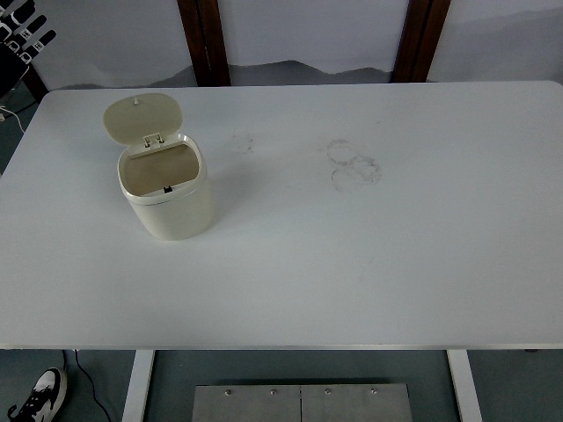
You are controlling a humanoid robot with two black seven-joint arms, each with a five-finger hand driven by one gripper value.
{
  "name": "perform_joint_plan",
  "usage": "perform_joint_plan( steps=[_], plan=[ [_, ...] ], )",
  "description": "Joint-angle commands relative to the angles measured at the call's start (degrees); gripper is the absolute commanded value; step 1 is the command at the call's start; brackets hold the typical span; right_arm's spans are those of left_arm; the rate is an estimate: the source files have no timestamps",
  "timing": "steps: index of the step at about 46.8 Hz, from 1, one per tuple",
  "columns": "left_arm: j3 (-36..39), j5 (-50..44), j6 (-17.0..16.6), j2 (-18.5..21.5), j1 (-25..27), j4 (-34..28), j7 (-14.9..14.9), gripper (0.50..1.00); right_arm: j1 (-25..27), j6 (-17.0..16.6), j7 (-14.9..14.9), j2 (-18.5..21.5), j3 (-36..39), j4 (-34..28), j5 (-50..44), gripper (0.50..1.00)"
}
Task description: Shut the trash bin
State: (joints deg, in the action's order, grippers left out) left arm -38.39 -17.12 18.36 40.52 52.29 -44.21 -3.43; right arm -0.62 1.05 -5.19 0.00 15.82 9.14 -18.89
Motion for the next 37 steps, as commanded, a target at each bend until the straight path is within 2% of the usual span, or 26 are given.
perform_joint_plan(
  steps=[1,37],
  plan=[
    [0.1,0.1,0.0,0.0,-0.2,0.0,0.0,1.000,0.0,0.0,0.0,0.0,0.0,0.0,0.0,0.995],
    [0.1,0.1,-0.1,-0.1,-0.4,0.0,0.0,1.000,0.0,0.0,0.0,0.0,0.0,0.0,0.0,0.995]
  ],
)
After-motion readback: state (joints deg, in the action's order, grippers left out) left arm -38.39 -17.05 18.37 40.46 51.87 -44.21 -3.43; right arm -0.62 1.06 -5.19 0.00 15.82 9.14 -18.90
